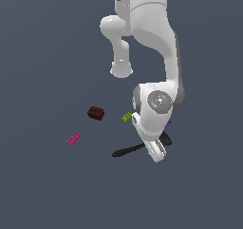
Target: Pick up a designated object from a clutter of objects.
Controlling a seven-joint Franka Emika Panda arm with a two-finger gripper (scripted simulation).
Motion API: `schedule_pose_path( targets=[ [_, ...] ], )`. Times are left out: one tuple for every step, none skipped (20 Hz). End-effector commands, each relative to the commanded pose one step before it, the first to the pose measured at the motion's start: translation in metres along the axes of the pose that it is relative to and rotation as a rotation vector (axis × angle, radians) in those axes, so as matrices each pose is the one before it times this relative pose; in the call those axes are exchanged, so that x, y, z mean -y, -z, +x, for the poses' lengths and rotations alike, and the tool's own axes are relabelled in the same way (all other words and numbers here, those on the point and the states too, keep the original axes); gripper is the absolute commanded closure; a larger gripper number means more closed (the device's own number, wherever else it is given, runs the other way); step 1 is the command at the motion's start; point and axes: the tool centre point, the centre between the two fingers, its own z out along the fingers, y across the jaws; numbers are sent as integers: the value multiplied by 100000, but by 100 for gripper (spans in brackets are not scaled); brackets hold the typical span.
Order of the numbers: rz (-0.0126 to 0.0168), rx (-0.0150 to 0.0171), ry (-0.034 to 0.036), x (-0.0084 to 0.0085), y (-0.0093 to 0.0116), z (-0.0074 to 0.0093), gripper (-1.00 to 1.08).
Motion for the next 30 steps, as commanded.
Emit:
schedule_pose_path(
  targets=[
    [57,-113,-724,30,-116,5,-92],
    [-62,73,453,-24,55,-15,-92],
    [0,0,0,0,-38,-2,-92],
    [0,0,0,-1,-114,-7,-92],
    [0,0,0,-1,-190,-12,-92],
    [7,-5,-68,-13,-260,25,-92],
    [0,0,0,-4,-340,-21,-92],
    [7,-4,-69,-16,-409,15,-92],
    [6,-4,-69,-19,-481,10,-92],
    [0,0,0,-11,-556,-37,-92],
    [8,-7,-97,-25,-597,20,-92],
    [6,-6,-69,-17,-533,8,-92],
    [5,-5,-48,-7,-452,3,-92],
    [0,0,0,8,-374,-19,-92],
    [0,0,0,17,-293,-10,-92],
    [17,-17,-65,16,-200,37,-92],
    [0,0,0,32,-138,5,-92],
    [0,0,0,30,-71,8,-92],
    [0,0,0,13,-20,4,-92],
    [0,0,0,0,0,0,108],
    [0,0,0,0,0,0,108],
    [0,0,0,0,0,0,108],
    [0,0,0,0,0,0,108],
    [0,0,0,0,0,0,108],
    [0,0,0,0,0,0,108],
    [0,0,0,0,0,0,108],
    [0,0,0,0,0,0,108],
    [0,0,0,0,0,0,108],
    [0,0,0,0,0,0,108],
    [-73,23,-61,-36,16,3,108]
  ],
)
